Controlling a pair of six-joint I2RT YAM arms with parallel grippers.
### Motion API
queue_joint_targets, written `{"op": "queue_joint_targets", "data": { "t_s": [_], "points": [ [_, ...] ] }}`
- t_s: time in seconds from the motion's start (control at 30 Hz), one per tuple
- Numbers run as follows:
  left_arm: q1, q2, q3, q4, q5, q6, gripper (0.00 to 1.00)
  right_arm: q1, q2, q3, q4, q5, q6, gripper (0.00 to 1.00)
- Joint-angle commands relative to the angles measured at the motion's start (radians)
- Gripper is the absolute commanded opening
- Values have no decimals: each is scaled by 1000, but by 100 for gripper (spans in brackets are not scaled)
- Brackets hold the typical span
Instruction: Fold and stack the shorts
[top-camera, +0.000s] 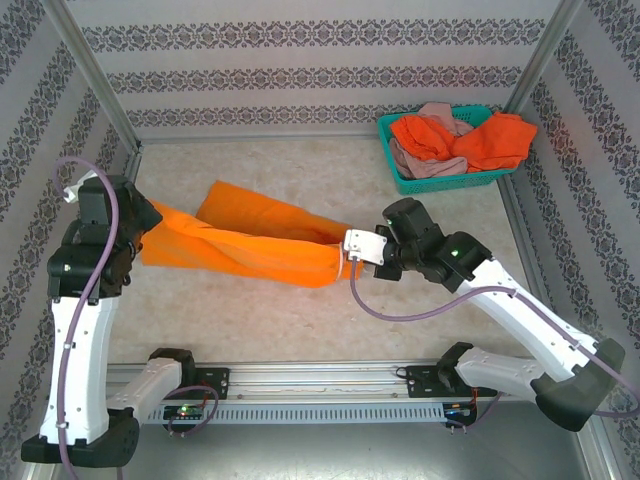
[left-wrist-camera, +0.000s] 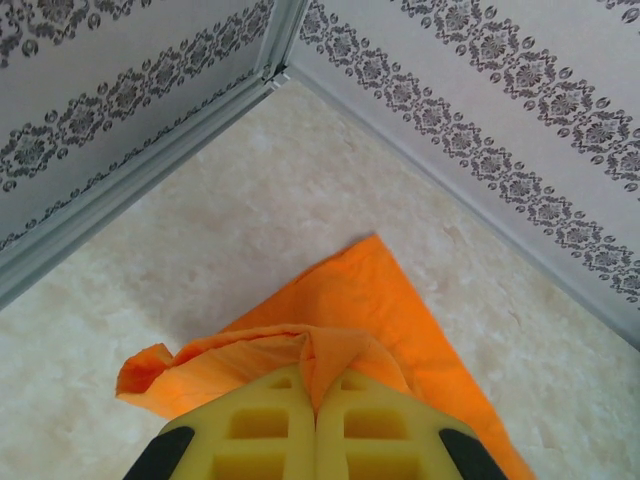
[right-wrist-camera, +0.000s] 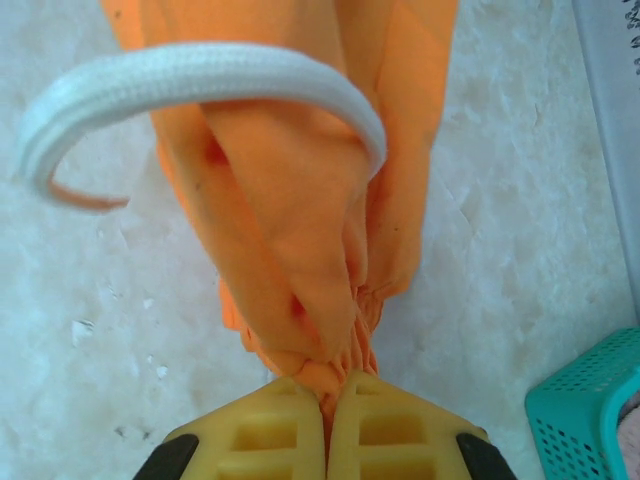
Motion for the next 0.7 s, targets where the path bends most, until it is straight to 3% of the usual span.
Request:
{"op": "queue_joint_targets", "data": {
  "t_s": [0.0,0.43,0.67],
  "points": [
    [11,37,27,-19,-8,38,0,-8,21,45,-69,-63,103,0],
    [11,243,-9,147,5,35,0,-198,225,70,-32,-198,269,0],
    [11,385,-21,234,25,15,0,-271,371,100,7,-202,341,0]
  ]
}}
